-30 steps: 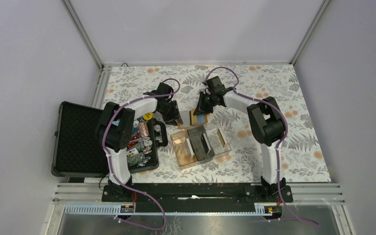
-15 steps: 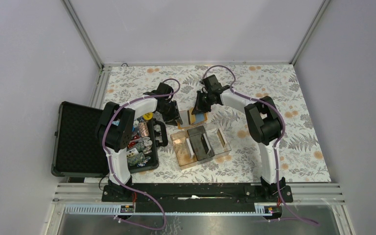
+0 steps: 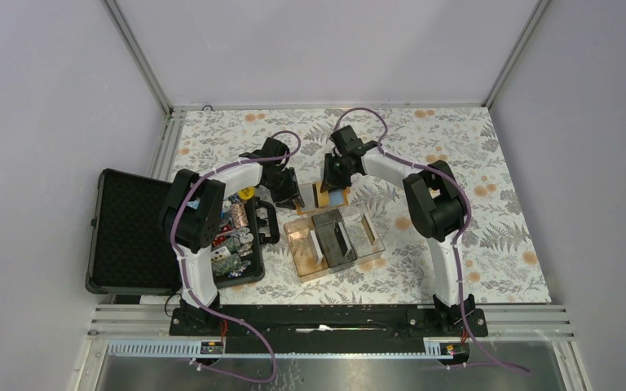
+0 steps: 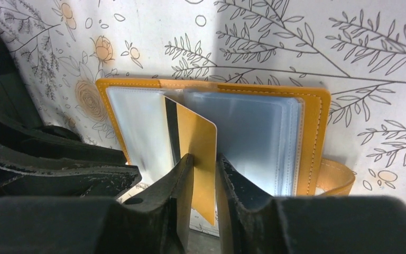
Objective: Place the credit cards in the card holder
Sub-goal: Insert the credit card into the card holder.
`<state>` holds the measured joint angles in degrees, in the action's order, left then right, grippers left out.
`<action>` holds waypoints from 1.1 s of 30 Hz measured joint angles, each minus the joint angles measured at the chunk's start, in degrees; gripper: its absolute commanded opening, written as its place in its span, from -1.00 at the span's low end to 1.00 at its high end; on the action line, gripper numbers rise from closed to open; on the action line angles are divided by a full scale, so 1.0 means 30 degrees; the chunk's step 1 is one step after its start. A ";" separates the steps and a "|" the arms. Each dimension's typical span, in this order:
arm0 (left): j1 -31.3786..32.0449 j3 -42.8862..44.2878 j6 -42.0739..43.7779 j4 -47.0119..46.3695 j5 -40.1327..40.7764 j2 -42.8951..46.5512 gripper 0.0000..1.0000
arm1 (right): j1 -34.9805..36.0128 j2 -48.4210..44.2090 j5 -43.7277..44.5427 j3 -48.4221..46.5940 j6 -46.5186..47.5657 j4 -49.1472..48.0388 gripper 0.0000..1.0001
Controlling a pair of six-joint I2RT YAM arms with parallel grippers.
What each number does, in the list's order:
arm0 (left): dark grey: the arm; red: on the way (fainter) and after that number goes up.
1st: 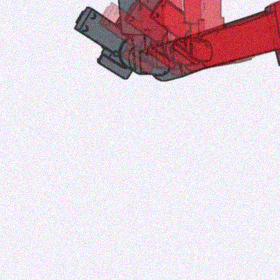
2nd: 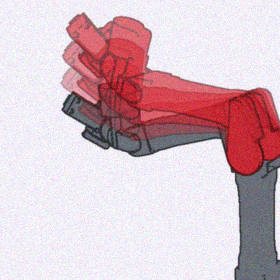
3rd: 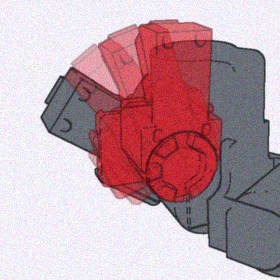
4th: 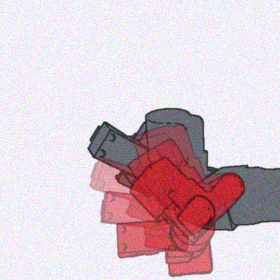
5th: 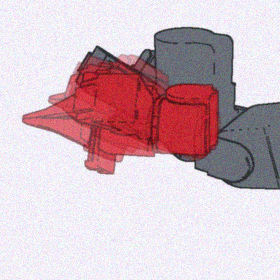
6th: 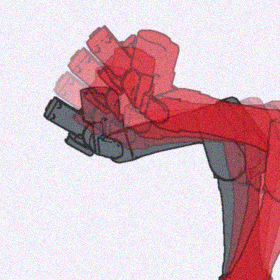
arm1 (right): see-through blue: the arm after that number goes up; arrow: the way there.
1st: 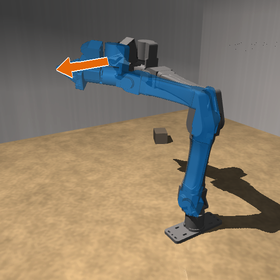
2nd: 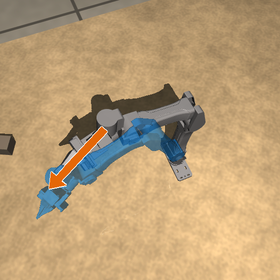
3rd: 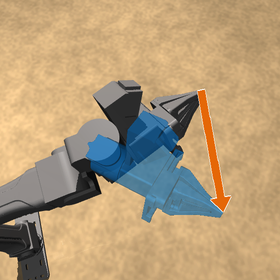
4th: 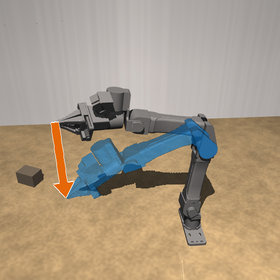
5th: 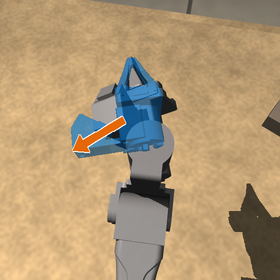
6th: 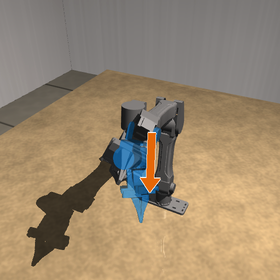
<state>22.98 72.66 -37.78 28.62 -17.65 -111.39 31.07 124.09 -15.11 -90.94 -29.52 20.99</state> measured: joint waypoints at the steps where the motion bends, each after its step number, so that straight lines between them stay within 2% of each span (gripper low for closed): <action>1: 0.0007 0.0007 0.0000 0.0007 0.0000 0.0000 -0.34 | 0.0029 0.0095 0.0109 -0.0175 0.0073 0.0175 -0.39; 21: 0.0051 0.0124 0.0153 0.0095 0.0007 -0.0073 -0.34 | 0.0933 0.1464 0.1311 -0.2776 0.1268 0.2259 -0.30; 30: 0.0051 0.0160 0.0262 0.0204 0.0022 -0.0080 -0.34 | 0.1355 0.1763 0.1399 -0.3381 0.1297 0.2426 -0.17; 33: 0.0051 0.0160 0.0299 0.0226 0.0022 -0.0080 -0.35 | 0.1610 0.1770 0.1610 -0.3490 0.1304 0.2404 -0.07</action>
<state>23.14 73.14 -36.88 29.30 -17.58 -111.63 35.90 129.40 -10.28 -101.41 -25.61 28.21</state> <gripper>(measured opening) 0.333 0.421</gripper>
